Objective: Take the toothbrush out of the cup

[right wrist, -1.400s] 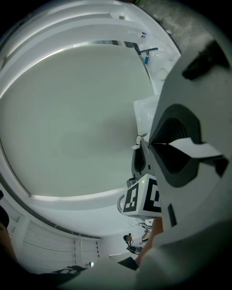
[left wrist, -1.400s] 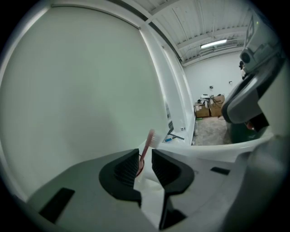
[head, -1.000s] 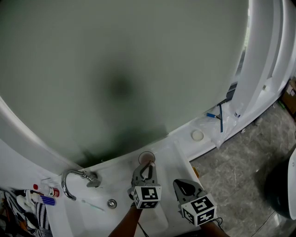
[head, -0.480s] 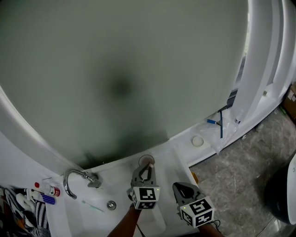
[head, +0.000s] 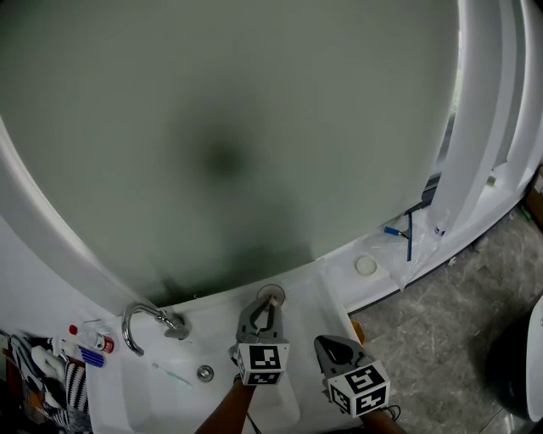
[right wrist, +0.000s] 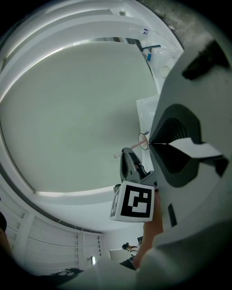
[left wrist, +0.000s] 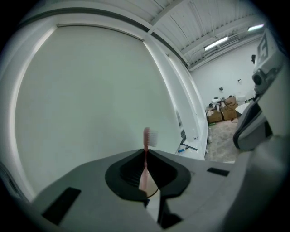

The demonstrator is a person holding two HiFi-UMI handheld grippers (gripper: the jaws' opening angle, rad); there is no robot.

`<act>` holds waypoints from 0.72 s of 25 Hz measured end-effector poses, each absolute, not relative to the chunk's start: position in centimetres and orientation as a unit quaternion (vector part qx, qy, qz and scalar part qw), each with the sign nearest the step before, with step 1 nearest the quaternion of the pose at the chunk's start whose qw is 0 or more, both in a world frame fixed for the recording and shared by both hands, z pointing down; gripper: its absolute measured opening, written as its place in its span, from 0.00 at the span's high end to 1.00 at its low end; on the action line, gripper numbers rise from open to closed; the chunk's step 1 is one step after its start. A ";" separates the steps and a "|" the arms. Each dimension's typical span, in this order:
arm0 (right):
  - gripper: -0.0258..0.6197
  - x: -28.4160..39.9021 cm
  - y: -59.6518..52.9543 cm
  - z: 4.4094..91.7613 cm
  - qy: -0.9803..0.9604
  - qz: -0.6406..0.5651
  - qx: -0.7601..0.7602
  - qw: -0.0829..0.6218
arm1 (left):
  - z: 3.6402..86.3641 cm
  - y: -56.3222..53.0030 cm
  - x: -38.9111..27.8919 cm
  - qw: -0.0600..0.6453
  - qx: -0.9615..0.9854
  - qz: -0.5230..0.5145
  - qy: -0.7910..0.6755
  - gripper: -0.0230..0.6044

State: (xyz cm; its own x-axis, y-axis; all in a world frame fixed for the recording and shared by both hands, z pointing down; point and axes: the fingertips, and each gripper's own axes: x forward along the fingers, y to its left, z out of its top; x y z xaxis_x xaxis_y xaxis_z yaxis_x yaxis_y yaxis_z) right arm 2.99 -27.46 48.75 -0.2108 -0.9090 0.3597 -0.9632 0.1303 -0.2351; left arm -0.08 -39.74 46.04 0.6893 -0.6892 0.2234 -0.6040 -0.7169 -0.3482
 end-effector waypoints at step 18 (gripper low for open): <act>0.94 2.9 -25.0 47.2 -0.772 0.197 0.602 0.046 | 41.7 -34.4 -1.6 0.090 -0.907 -0.130 0.391 0.92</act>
